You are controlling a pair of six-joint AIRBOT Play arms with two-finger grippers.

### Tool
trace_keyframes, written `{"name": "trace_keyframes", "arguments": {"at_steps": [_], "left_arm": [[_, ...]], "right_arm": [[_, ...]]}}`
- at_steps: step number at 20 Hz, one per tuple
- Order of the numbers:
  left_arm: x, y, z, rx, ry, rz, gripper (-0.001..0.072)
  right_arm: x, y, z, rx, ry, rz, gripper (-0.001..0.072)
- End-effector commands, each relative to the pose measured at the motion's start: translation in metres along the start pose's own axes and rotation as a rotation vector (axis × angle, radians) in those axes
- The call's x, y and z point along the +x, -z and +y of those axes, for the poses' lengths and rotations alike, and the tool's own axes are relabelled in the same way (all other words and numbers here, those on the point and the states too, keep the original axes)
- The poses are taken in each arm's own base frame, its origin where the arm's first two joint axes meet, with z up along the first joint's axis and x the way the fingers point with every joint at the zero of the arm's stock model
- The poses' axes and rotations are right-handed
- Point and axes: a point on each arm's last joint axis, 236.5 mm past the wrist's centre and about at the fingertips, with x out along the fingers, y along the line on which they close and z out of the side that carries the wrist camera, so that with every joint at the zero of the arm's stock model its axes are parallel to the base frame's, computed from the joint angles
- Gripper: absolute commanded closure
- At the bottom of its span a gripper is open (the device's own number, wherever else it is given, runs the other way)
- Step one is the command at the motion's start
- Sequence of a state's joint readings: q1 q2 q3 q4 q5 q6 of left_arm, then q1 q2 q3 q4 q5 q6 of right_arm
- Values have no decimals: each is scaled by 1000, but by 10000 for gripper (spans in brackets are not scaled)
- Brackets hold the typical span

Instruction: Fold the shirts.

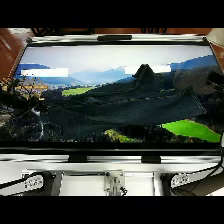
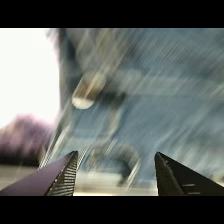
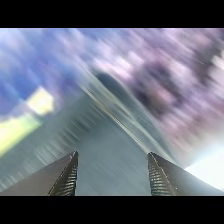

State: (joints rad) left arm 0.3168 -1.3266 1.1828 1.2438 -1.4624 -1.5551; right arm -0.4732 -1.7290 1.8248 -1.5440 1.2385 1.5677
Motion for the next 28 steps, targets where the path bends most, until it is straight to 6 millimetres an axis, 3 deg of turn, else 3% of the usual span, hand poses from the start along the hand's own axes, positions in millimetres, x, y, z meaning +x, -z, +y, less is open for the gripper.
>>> {"name": "trace_keyframes", "arguments": {"at_steps": [1,3,8,12,16,17,18,23,25,26,28], "left_arm": [[3,67,31,-32,-127,147,153],[15,90,38,-5,-124,161,37],[47,80,55,-47,-120,71,44],[72,73,50,-72,-68,54,46],[83,57,46,-86,-35,9,48],[86,57,45,-97,-25,13,89],[88,58,44,-103,-18,22,176],[102,68,45,-144,-6,76,193],[102,68,45,-145,-5,78,552],[102,69,44,-144,-4,81,656],[100,71,43,-148,-2,90,656]], "right_arm": [[-39,56,-49,-37,65,220,157],[-45,67,-52,19,0,243,157],[-46,67,-40,28,-85,239,157],[-44,62,-40,30,-89,218,157],[-37,68,-38,13,-105,252,156],[-33,74,-33,-13,-130,279,37],[-29,79,-26,-27,-168,305,23],[-3,97,-1,-1,-296,411,24],[4,100,-3,1,-292,430,23],[7,102,-7,1,-278,439,24],[15,110,-24,1,-220,467,24]]}}
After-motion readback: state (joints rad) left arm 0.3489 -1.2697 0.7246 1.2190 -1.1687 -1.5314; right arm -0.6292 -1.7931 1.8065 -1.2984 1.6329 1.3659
